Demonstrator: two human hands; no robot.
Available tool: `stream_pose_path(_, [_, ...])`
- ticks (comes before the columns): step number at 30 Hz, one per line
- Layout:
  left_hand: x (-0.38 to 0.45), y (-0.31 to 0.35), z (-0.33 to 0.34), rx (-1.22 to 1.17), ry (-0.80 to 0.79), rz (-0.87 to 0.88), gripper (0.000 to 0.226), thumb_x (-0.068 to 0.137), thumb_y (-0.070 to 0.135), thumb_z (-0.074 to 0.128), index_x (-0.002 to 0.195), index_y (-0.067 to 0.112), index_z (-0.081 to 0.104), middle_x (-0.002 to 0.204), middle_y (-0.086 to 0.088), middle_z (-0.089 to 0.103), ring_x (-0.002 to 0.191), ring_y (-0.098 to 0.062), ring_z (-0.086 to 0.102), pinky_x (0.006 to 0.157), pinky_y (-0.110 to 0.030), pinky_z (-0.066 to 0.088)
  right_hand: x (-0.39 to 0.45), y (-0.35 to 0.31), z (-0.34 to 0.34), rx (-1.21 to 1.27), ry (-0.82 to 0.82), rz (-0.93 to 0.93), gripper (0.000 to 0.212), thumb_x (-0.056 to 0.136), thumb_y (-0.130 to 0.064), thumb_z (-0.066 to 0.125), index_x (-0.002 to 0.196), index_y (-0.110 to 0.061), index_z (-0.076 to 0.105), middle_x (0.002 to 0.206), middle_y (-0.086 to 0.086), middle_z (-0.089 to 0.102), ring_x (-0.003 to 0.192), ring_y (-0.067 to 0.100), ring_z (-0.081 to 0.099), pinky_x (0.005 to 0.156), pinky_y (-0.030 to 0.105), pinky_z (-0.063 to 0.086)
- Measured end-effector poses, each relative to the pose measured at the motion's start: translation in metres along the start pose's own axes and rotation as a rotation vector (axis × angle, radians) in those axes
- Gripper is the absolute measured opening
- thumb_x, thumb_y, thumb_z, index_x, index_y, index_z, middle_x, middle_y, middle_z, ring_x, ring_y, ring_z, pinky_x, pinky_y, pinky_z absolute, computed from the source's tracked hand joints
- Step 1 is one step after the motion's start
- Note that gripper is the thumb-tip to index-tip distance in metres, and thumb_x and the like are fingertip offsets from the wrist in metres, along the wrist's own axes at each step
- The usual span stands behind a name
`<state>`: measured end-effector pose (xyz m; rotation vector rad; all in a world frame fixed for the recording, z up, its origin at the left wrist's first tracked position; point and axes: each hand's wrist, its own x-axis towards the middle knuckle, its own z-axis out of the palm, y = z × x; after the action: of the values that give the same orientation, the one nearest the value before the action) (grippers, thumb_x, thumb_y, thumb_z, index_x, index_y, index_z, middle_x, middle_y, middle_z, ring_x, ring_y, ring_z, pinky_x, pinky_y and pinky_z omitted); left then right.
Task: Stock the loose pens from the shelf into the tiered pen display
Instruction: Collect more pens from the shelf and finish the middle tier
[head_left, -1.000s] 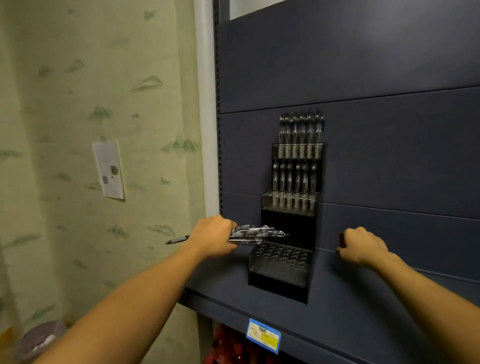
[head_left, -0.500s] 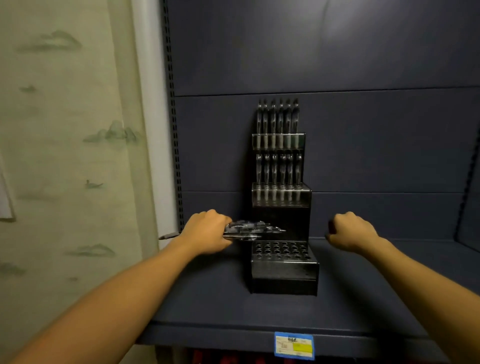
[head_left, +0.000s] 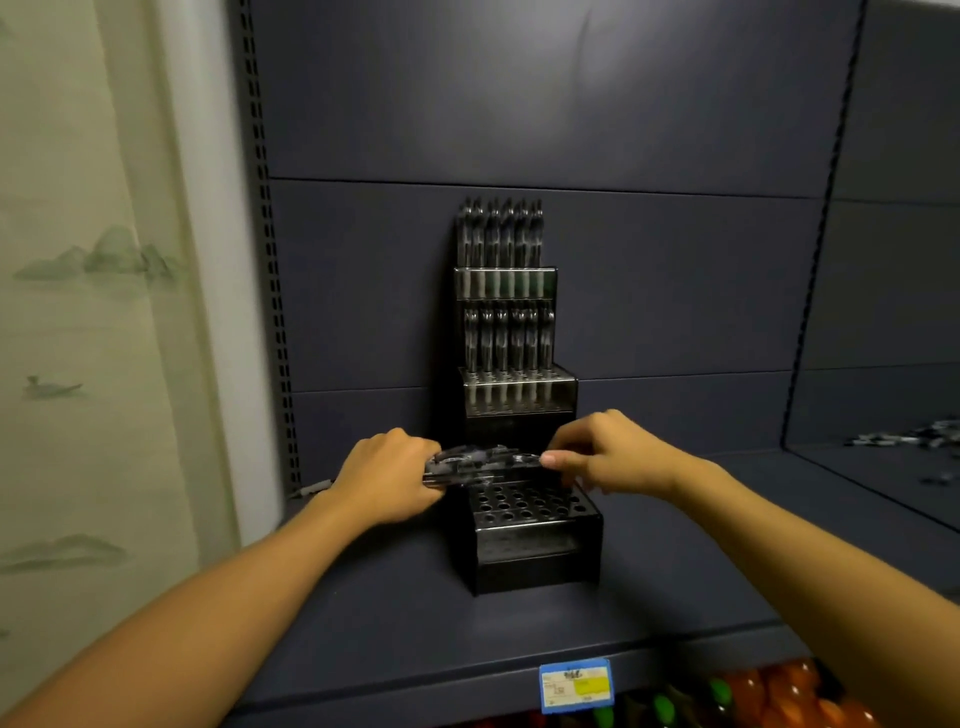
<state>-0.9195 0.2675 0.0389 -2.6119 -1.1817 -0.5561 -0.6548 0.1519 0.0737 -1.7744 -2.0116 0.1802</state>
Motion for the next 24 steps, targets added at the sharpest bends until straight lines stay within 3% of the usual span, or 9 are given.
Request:
stream_pose_path(2, [0.002,0.001,-0.001,-0.004,0.013,-0.018,0.018,0.086,0.041,0.061,0.075,0.030,0.052,0.071,0.010,0.051,0.068,-0.018,0.053,0.061,-0.031,0.039,0.003,-0.007,0.005,0.089,-0.011,-0.011,0.020,0.103,-0.037,0.056,0.097,-0.023,0.068,0.084,0.003,0.075,0.062,0.006,0.067,0.059,0.021,0.055])
stream_pose_path(6, [0.005,0.001,-0.002,-0.005,0.032,-0.062,0.017,0.086,0.040,0.061,0.076,0.030,0.052,0.069,0.010,0.050,0.068,-0.018,0.052,0.060,-0.031,0.039,0.009,-0.005,0.007,0.275,-0.002,-0.025,0.023,0.105,-0.024,0.054,0.097,-0.011,0.071,0.086,0.008,0.076,0.068,0.014,0.070,0.065,0.028,0.059])
stream_pose_path(12, [0.000,0.010,0.003,0.008,0.040,-0.090,0.016,0.087,0.044,0.061,0.082,0.031,0.053,0.078,0.005,0.059,0.077,-0.022,0.063,0.063,-0.033,0.047,0.020,0.003,0.007,0.590,-0.020,-0.018,0.021,0.100,-0.021,0.063,0.098,-0.003,0.072,0.086,0.016,0.076,0.070,0.021,0.070,0.062,0.031,0.058])
stream_pose_path(18, [-0.006,0.013,0.003,0.002,0.110,-0.133,0.017,0.087,0.045,0.063,0.084,0.029,0.058,0.079,0.002,0.064,0.078,-0.024,0.064,0.064,-0.035,0.049,0.027,0.012,0.002,0.655,0.077,-0.024,0.010,0.094,-0.008,0.071,0.086,-0.002,0.074,0.077,0.017,0.074,0.065,0.024,0.069,0.056,0.031,0.056])
stream_pose_path(24, [-0.008,0.000,0.004,-0.147,0.229,-0.245,0.027,0.080,0.037,0.068,0.066,0.028,0.047,0.073,-0.006,0.066,0.077,-0.037,0.064,0.058,-0.034,0.041,0.030,0.010,-0.014,0.819,0.200,-0.056,0.004,0.091,-0.001,0.071,0.088,-0.003,0.071,0.072,0.012,0.072,0.062,0.021,0.066,0.051,0.030,0.055])
